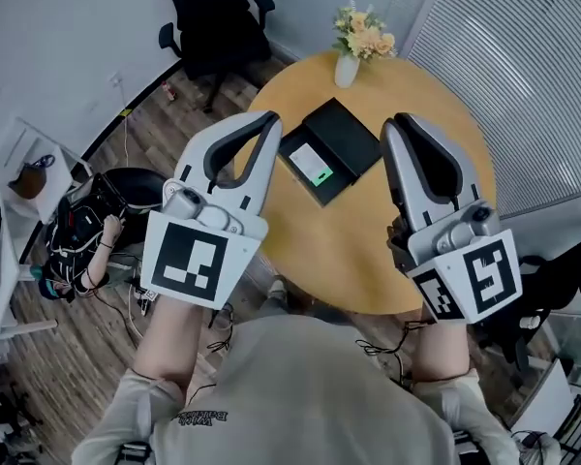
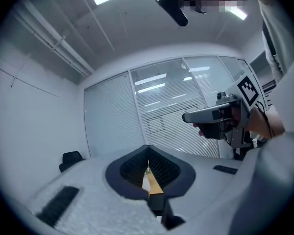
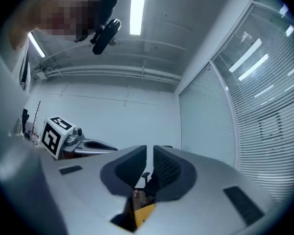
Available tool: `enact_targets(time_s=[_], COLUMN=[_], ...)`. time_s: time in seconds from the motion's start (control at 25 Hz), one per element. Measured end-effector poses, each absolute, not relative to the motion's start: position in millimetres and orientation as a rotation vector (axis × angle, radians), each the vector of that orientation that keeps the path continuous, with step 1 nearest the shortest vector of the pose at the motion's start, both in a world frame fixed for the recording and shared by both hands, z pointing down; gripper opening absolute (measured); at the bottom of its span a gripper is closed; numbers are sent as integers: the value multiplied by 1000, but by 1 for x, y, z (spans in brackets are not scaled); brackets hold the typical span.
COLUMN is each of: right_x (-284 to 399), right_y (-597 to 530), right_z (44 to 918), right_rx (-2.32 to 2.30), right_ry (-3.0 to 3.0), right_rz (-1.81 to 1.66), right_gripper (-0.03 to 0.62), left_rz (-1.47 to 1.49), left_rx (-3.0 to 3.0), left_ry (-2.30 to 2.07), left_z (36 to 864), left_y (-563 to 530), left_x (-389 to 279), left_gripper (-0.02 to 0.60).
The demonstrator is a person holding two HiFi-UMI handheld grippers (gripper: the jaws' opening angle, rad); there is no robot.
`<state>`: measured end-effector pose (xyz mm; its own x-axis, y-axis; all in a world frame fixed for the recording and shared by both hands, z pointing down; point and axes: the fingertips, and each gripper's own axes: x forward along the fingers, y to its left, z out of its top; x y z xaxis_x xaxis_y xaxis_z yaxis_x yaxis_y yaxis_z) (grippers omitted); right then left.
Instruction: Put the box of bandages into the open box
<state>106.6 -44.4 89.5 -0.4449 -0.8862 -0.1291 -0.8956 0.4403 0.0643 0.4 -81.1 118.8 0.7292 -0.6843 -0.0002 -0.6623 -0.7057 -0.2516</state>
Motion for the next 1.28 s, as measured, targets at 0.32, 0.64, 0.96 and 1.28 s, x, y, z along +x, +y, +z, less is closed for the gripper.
enact_targets(time_s=[0.32, 0.64, 0.96, 1.28], right_x=[118, 124, 129, 135], right_y=[-12, 3, 3, 3], right_z=[68, 82, 116, 116], right_rx=[-1616, -1633, -1684, -1701], right_ry=[2590, 2615, 2653, 2644], right_rz=[263, 225, 144, 130], right_gripper=[48, 48, 43, 41], left_rz=[-288, -213, -244, -229], left_rx=[-2665, -2639, -2722, -2715], left_ry=[1011, 977, 1020, 1025], left_z=[117, 109, 136, 131], left_y=[-45, -37, -36, -36], left_x=[-11, -5, -10, -11], left_gripper=[23, 23, 23, 23])
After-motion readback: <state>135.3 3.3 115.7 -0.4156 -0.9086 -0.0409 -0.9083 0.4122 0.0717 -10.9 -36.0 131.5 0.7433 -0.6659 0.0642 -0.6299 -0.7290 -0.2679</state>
